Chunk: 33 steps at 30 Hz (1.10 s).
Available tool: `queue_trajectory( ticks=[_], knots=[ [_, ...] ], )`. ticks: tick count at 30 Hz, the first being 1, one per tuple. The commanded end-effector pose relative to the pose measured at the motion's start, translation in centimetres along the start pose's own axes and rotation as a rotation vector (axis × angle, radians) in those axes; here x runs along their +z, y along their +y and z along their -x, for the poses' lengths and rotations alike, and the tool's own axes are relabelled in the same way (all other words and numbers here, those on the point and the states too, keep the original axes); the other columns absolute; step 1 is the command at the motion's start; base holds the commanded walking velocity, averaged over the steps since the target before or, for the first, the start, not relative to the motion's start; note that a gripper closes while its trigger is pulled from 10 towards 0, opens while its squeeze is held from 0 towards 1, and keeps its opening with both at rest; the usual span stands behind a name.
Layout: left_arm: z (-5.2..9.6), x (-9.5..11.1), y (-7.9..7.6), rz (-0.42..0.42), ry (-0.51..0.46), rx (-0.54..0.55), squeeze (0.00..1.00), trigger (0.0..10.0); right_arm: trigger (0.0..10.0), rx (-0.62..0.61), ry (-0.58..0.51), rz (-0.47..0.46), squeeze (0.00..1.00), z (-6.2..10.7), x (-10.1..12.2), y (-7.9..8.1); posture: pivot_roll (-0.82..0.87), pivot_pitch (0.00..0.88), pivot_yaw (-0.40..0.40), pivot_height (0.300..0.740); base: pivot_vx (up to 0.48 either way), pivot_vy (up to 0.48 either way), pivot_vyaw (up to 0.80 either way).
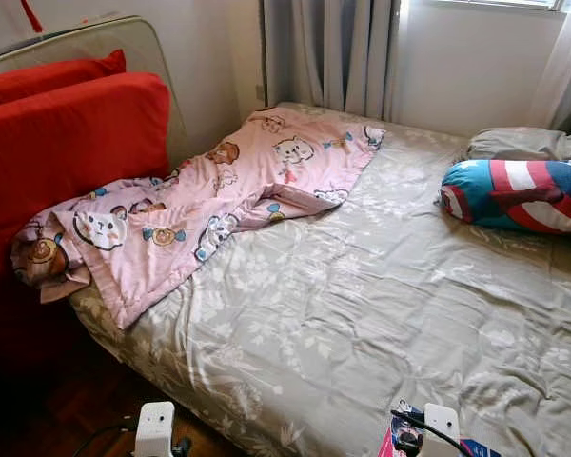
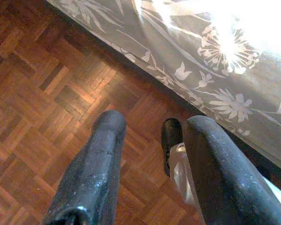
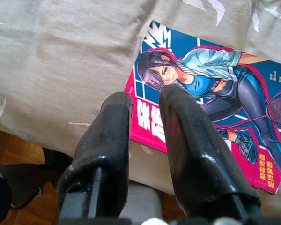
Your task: Clean up the room
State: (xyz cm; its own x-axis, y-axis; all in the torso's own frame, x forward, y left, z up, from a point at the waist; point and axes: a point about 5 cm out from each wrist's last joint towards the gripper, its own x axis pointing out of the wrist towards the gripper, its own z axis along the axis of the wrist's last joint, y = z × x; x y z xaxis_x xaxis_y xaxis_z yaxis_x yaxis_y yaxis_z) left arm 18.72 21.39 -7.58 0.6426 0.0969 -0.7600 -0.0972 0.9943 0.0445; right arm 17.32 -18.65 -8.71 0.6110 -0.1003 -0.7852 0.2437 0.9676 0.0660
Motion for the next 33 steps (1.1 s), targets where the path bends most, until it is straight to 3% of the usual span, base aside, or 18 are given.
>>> queue_trajectory(
  ticks=[1, 16, 26, 33],
  knots=[
    [0.0, -0.2, 0.0, -0.018, 0.02, 0.001, 0.0, 10.0, 10.0, -0.003, 0.018, -0.005, 0.0, 0.0, -0.3, 0.0, 0.0, 0.0, 0.042, 0.74, 0.0, 0.0, 0.0],
    [0.0, -0.4, -0.4, -0.015, 0.029, -0.003, 0.0, 10.0, 10.0, 0.008, 0.016, 0.041, 0.0, 0.0, 0.0, 0.0, 0.0, 0.0, 0.024, 0.74, 0.0, 0.221, 0.0],
    [0.3, -1.6, -1.6, 0.005, 0.044, -0.018, 0.0, 10.0, 10.0, 0.009, 0.0, 0.092, 0.0, -0.1, 0.8, -0.7, -0.02, 0.0, -0.018, 0.74, 0.0, 0.278, 0.0],
    [0.6, -2.5, -1.0, 0.017, 0.066, -0.011, 0.0, 10.0, 10.0, 0.001, -0.005, 0.09, 0.0, -0.2, 1.1, -0.8, -0.01, 0.0, -0.025, 0.74, 0.0, 0.281, 0.0]
  ],
)
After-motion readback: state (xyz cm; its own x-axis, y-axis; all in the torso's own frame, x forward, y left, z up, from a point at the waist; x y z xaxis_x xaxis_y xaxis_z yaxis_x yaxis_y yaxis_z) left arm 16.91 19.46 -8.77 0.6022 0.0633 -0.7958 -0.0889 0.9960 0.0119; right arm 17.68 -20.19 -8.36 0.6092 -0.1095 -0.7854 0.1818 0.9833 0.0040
